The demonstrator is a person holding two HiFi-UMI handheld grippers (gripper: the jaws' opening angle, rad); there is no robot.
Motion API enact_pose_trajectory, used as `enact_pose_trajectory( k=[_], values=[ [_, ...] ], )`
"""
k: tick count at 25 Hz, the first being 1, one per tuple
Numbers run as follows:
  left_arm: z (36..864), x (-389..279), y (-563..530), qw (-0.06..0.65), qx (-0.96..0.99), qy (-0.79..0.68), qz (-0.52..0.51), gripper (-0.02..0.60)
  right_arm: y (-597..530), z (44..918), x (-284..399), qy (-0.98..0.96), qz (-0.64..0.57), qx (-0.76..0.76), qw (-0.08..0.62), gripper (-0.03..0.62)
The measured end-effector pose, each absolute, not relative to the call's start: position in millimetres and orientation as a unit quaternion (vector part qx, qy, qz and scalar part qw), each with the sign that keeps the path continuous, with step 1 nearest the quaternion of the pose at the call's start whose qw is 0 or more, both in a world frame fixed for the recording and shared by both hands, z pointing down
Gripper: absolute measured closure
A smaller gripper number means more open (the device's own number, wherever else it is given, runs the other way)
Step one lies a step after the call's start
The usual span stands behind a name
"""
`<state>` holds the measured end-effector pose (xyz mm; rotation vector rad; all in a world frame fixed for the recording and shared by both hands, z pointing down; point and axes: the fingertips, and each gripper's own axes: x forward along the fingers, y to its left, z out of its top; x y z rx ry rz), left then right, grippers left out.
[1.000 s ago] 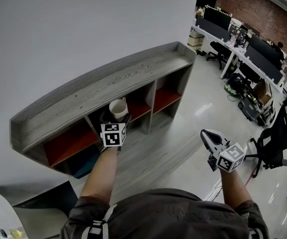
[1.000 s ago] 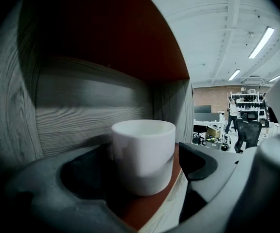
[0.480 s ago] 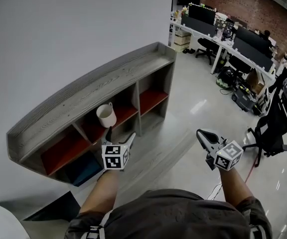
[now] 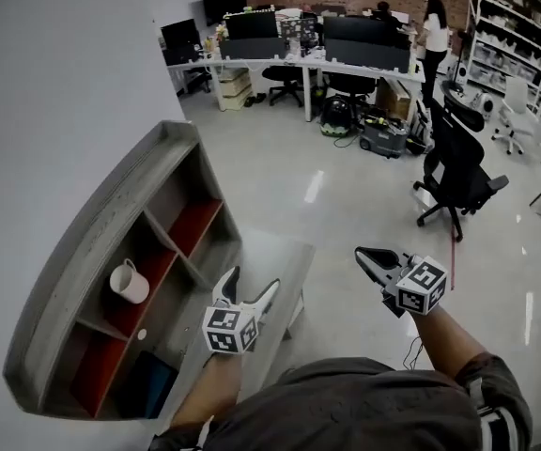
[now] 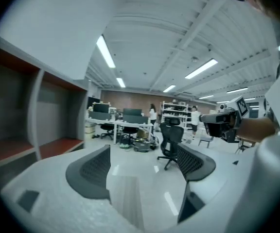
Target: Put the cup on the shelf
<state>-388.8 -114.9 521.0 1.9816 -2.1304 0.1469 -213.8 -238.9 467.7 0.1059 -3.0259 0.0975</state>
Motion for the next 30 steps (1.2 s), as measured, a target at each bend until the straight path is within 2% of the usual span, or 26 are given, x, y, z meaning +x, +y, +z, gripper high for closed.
enact_pose_trajectory(
  k=[12,13,14,15,16,17,22,26,30],
  values=[
    [516.3,-193.9,-242.4,0.091,0.853,-0.511,0.050,0.174,-283.9,474.8,-17.2,-0.971,0.032,0.232,0.055,0.602],
    [516.6,-180.5,-249.0,0.091,0.860,-0.500,0.050,0.194,-285.1,476.5,-3.2,-0.968,0.034,0.244,0.054,0.602],
    [516.6,-168.1,-255.3,0.091,0.865,-0.491,0.048,0.255,-286.2,478.5,9.8,-0.965,0.036,0.254,0.054,0.602],
    [516.5,-156.9,-260.8,0.090,0.870,-0.483,0.046,0.350,-287.0,480.5,21.7,-0.962,0.037,0.264,0.053,0.602],
    [516.2,-146.8,-265.1,0.088,0.874,-0.476,0.045,0.402,-287.4,482.2,32.1,-0.960,0.039,0.273,0.052,0.602],
    [515.5,-137.9,-268.0,0.087,0.878,-0.469,0.043,0.427,-287.1,483.6,40.8,-0.957,0.042,0.281,0.051,0.602],
    [506.0,-111.9,-268.7,0.093,0.894,-0.438,0.022,0.516,-281.9,483.9,63.8,-0.949,0.056,0.305,0.047,0.602],
    [504.0,-118.3,-262.6,0.093,0.892,-0.442,0.001,0.568,-279.1,484.6,63.0,-0.950,0.061,0.304,0.045,0.602],
    [504.6,-136.0,-247.7,0.097,0.887,-0.452,-0.010,0.577,-272.7,482.9,58.0,-0.952,0.059,0.296,0.050,0.602]
  ],
)
